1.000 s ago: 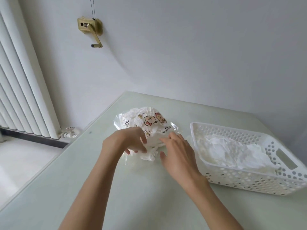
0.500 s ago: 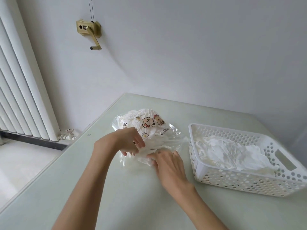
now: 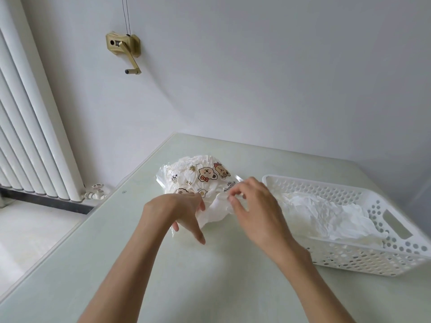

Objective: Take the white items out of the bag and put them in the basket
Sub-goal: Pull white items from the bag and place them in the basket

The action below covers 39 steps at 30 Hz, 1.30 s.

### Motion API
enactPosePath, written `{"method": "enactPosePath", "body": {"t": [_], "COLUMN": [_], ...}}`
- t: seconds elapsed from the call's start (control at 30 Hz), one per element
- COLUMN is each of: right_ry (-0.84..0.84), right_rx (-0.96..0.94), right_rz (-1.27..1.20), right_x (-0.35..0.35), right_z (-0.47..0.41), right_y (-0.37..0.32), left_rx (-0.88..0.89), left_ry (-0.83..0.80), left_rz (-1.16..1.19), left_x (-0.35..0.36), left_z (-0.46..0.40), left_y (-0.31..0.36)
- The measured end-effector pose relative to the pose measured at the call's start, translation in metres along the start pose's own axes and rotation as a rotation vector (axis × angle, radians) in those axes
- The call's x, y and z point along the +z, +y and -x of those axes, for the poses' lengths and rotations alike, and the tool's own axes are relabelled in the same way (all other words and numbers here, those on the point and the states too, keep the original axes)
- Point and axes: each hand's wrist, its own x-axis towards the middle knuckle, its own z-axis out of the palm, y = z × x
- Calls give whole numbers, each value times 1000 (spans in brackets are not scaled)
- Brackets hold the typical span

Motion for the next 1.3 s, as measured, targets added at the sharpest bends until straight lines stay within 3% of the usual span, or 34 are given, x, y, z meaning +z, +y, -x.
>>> {"method": "enactPosePath", "body": {"t": [0.1, 0.3, 0.43, 0.57, 0.67, 0.87, 1.0, 1.1, 1.3], "right_ry": [-40, -137, 27, 175, 84, -169, 104, 257, 345], "right_rx": [97, 189, 260, 421, 438, 335, 352, 390, 493], "right_rz": [-236, -485, -673, -792, -881, -826, -661, -855, -1246], "right_x": [-14, -29, -38, -51, -60, -75, -78, -92, -121], "right_z": [-4, -3, -8, -11, -12, 0, 1, 1, 11], "right_y": [10, 21, 23, 21, 14, 2, 12, 27, 55], "left_rx": [46, 315, 422, 566, 543, 417, 448, 454, 529], "left_ry": [63, 364, 469, 579, 565, 624, 591, 520, 301], "left_rz": [44, 111, 316, 769, 905, 825, 810, 886, 1053], "left_x": [0, -5, -8, -18, -20, -19, -21, -23, -19], "left_z": [0, -3, -3, 13, 20, 28, 37, 39, 41], "left_y": [-1, 4, 10, 27, 40, 55, 61, 62, 89]}}
